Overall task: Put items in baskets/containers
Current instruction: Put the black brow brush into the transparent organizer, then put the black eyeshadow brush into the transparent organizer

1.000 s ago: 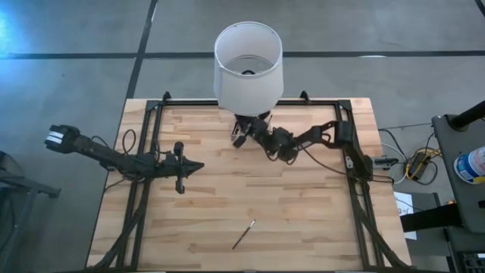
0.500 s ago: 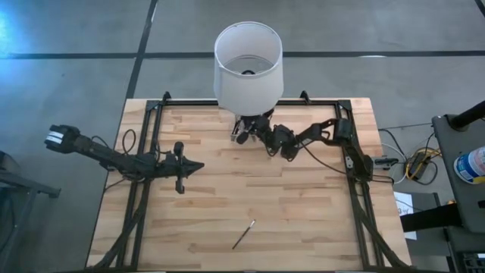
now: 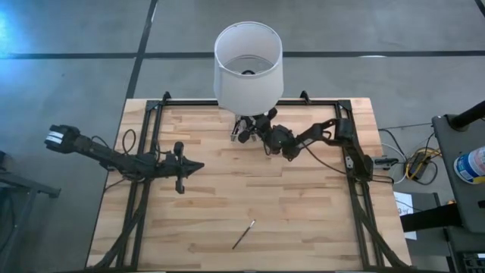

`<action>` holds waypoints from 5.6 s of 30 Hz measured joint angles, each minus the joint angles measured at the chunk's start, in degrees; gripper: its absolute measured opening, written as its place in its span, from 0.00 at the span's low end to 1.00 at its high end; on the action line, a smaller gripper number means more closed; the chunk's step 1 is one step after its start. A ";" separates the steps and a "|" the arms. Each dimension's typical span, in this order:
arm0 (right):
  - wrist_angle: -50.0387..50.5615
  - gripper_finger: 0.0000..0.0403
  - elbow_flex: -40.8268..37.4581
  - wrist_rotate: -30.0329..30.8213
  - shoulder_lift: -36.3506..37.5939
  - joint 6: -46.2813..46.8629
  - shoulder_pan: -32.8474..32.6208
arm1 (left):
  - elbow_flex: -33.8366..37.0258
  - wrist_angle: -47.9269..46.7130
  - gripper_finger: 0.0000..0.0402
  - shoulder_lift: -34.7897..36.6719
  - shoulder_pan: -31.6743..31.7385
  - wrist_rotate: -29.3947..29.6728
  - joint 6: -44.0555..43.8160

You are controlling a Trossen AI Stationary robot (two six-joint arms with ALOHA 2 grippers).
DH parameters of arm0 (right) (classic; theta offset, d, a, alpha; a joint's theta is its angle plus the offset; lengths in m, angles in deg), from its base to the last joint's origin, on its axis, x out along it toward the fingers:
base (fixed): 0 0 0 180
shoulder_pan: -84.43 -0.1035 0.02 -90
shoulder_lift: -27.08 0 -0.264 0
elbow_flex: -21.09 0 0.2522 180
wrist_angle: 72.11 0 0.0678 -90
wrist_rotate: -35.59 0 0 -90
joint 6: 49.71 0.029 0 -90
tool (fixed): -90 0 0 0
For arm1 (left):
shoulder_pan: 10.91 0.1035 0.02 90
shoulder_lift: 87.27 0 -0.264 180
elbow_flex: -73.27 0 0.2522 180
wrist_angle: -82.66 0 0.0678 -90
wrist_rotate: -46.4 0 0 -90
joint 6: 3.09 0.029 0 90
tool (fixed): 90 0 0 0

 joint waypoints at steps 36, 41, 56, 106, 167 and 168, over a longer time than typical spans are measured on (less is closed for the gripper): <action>60.58 0.02 -0.96 -3.81 22.25 11.05 -2.64 | 0.00 -0.27 0.00 -0.34 0.00 0.00 -0.65; 63.10 0.02 -5.03 4.47 25.61 9.91 -6.83 | 0.00 -0.65 0.00 -0.39 0.00 0.00 -1.20; 62.84 0.02 -29.46 21.21 53.21 22.03 -27.89 | -13.15 -20.73 0.00 -12.61 -3.23 0.01 -8.77; 59.25 0.02 -37.42 25.96 58.66 22.67 -34.29 | -84.38 -66.19 0.27 -82.53 -17.50 8.27 -38.46; 59.19 0.02 -37.77 24.61 58.66 24.36 -35.15 | -77.70 -79.49 0.07 -72.96 -18.12 2.49 -34.82; 59.19 0.02 -37.77 24.61 58.66 24.36 -35.15 | -77.70 -79.51 0.10 -72.96 -18.12 2.58 -34.92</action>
